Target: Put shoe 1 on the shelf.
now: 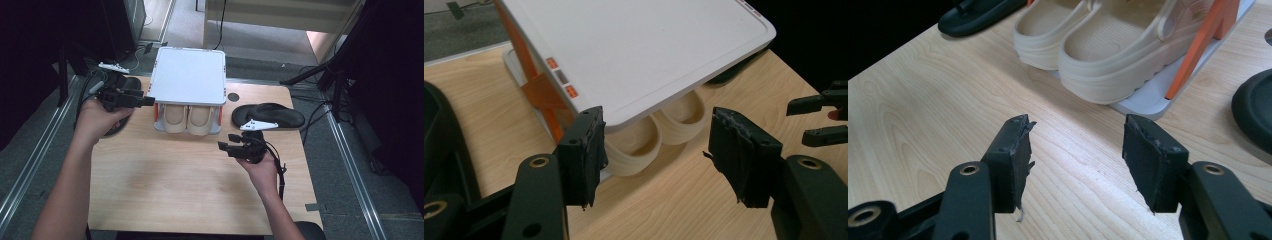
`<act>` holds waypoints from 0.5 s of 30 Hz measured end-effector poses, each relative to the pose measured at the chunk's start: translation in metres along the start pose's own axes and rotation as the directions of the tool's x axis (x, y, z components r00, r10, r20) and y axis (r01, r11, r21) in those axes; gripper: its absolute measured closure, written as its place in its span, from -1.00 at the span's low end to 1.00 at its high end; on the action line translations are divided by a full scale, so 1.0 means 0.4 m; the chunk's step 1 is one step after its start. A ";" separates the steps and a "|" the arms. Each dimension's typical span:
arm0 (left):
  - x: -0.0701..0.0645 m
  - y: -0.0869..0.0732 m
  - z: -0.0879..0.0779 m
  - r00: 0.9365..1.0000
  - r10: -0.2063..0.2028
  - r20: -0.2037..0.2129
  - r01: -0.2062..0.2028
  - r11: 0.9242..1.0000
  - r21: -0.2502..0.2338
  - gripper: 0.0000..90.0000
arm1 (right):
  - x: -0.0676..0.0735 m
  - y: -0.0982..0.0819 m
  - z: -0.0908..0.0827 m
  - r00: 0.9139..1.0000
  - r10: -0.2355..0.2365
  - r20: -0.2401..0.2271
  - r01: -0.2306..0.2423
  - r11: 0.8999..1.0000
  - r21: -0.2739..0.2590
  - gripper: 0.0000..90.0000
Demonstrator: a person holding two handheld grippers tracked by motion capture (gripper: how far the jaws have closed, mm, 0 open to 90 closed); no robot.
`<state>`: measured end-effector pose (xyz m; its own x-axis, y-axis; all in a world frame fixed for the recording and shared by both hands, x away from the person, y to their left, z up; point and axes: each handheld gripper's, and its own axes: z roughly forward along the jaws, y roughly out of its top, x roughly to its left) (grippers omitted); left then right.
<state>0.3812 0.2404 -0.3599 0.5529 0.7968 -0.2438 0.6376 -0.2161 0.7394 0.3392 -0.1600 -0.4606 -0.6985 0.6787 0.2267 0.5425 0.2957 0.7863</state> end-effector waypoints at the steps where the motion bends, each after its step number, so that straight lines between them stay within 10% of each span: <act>1: 0.005 -0.004 -0.005 1.000 -0.007 -0.004 0.007 1.000 -0.001 -0.11 | -0.002 0.000 0.001 1.000 0.001 0.002 -0.001 1.000 0.000 0.02; 15: 0.102 -0.071 -0.043 0.995 -0.060 -0.074 0.058 0.998 -0.034 -0.07 | -0.033 0.004 0.012 1.000 0.024 0.006 -0.024 1.000 0.000 0.06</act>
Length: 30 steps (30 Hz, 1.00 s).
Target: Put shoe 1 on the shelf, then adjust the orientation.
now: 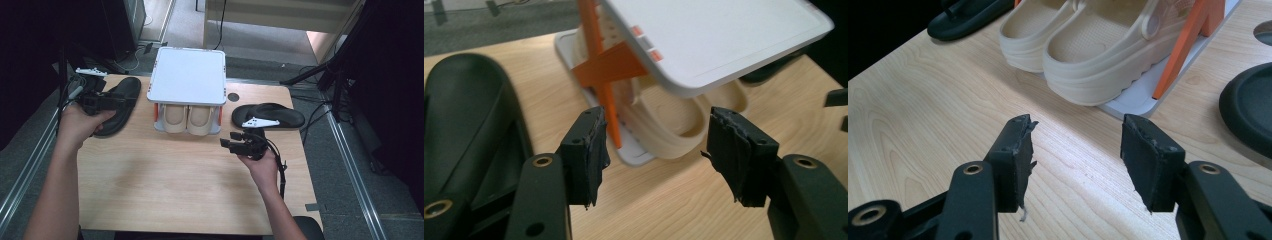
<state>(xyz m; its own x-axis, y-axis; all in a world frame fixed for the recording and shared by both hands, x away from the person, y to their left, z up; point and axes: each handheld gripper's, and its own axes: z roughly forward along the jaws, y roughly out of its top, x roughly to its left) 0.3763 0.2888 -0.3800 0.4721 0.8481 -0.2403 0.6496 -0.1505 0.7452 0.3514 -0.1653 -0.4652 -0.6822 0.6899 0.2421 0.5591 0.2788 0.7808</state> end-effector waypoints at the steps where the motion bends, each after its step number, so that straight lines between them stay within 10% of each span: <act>1: 0.008 -0.005 0.001 1.000 -0.006 -0.004 0.006 1.000 0.000 -0.06 | 0.000 0.001 0.000 1.000 0.000 -0.003 0.000 1.000 -0.001 0.06; 30: 0.182 -0.114 0.175 0.985 -0.096 -0.141 0.109 0.991 0.084 0.99 | -0.001 -0.019 0.004 0.999 -0.020 0.039 0.019 0.999 0.037 0.08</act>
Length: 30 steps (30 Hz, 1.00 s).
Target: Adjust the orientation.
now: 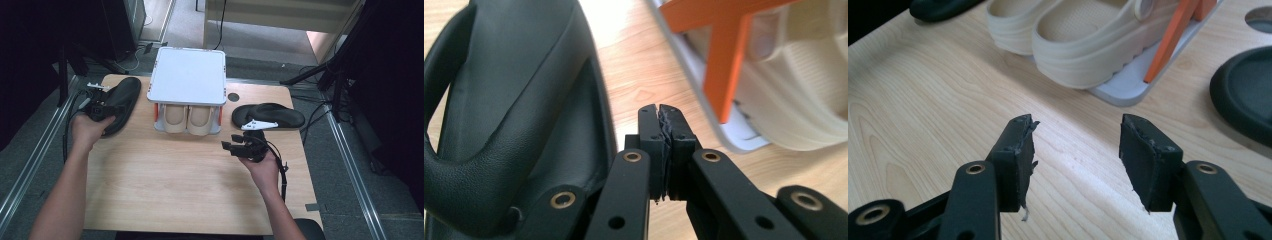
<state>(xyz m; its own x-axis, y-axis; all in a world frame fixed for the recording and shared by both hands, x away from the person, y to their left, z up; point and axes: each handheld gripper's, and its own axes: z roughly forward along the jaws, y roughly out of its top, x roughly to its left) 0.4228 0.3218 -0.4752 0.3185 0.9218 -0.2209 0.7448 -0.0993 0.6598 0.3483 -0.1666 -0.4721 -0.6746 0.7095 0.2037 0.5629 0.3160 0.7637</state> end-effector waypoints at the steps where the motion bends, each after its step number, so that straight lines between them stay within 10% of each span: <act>1: 0.006 -0.003 0.008 1.000 0.000 -0.013 0.000 1.000 0.007 0.99 | -0.001 -0.002 0.000 1.000 0.004 0.004 -0.004 1.000 0.003 0.08; 14: 0.060 -0.058 0.076 0.996 -0.063 -0.056 0.063 0.998 0.008 1.00 | 0.002 -0.012 -0.005 1.000 0.007 0.007 -0.007 1.000 0.005 0.09; 30: 0.092 -0.098 0.052 0.992 -0.117 -0.050 0.118 0.993 0.009 1.00 | 0.004 -0.012 0.006 1.000 0.004 0.003 -0.004 1.000 0.019 0.08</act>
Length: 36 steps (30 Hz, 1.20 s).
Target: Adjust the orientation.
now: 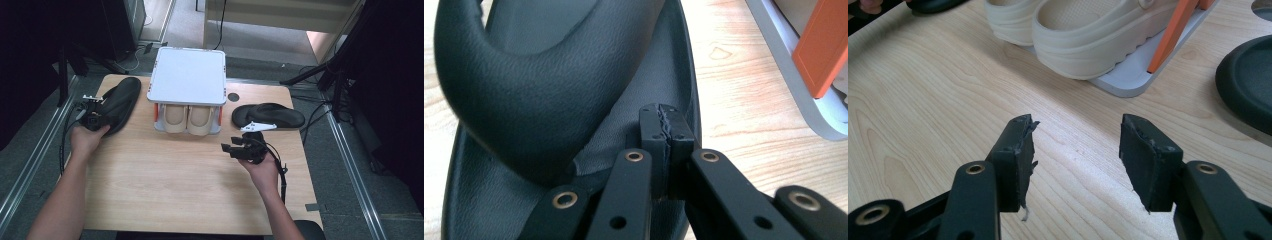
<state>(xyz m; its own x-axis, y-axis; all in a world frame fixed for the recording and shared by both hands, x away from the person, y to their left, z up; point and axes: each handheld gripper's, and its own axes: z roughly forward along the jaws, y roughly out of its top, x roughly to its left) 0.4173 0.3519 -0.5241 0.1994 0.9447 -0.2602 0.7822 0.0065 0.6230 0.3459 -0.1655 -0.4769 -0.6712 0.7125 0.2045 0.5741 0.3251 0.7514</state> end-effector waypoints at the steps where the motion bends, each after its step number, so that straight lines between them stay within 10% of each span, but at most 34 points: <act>1: 0.001 -0.002 -0.002 1.000 0.002 -0.002 -0.002 1.000 0.002 1.00 | 0.000 0.000 -0.001 1.000 0.002 0.000 -0.002 1.000 0.001 0.08; 36: 0.113 -0.029 -0.067 0.994 -0.057 -0.093 0.056 0.998 -0.008 1.00 | -0.001 0.000 0.003 1.000 0.003 -0.005 -0.003 1.000 0.009 0.08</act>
<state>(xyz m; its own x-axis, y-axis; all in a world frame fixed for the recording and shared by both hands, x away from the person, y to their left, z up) 0.4014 0.4033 -0.5231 0.0987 0.9693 -0.2254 0.7872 0.0625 0.6135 0.3468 -0.1652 -0.4776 -0.6718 0.7105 0.2095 0.5803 0.3289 0.7451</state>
